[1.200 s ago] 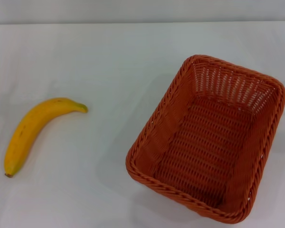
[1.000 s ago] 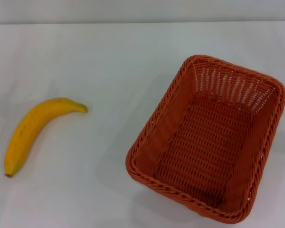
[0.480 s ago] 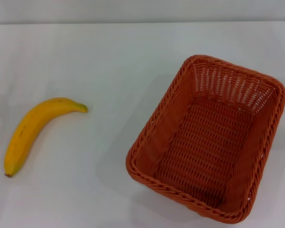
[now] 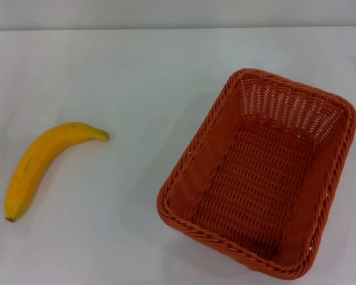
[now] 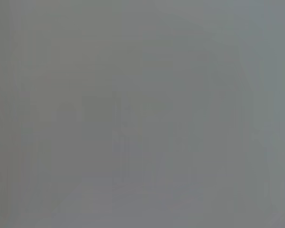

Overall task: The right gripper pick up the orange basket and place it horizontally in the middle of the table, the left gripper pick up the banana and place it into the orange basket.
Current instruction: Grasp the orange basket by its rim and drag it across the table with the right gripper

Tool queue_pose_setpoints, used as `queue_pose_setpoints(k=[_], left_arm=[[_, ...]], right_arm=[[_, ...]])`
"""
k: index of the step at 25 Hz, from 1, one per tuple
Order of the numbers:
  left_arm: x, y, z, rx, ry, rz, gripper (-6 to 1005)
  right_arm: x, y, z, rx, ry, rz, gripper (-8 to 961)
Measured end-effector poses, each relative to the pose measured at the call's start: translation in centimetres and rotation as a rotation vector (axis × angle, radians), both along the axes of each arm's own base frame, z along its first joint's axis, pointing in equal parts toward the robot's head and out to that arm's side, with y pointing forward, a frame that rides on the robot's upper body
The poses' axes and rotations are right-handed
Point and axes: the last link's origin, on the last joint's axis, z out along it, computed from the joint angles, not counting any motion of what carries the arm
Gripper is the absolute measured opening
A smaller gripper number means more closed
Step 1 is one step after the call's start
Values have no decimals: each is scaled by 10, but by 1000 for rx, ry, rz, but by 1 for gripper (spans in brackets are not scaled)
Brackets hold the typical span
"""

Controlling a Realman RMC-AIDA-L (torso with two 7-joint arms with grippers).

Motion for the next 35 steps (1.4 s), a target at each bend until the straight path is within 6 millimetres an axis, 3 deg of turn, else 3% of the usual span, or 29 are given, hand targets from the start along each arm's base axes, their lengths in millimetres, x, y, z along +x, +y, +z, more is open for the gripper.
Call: queue_pose_setpoints(k=[8, 16, 21, 26, 35], left_arm=[[-6, -12, 0, -27, -8, 11, 888], [-5, -16, -6, -39, -25, 2, 888], [-8, -24, -8, -41, -29, 18, 889], [-7, -29, -7, -36, -32, 0, 889], [-8, -33, -8, -38, -32, 2, 889]], right_arm=[[-77, 46, 11, -399, -246, -42, 734], [-112, 63, 10, -627, -462, -209, 733], [-131, 64, -15, -762, -569, -254, 733], [-145, 62, -53, -847, -656, -255, 732], [-141, 57, -104, -920, -753, -290, 731]])
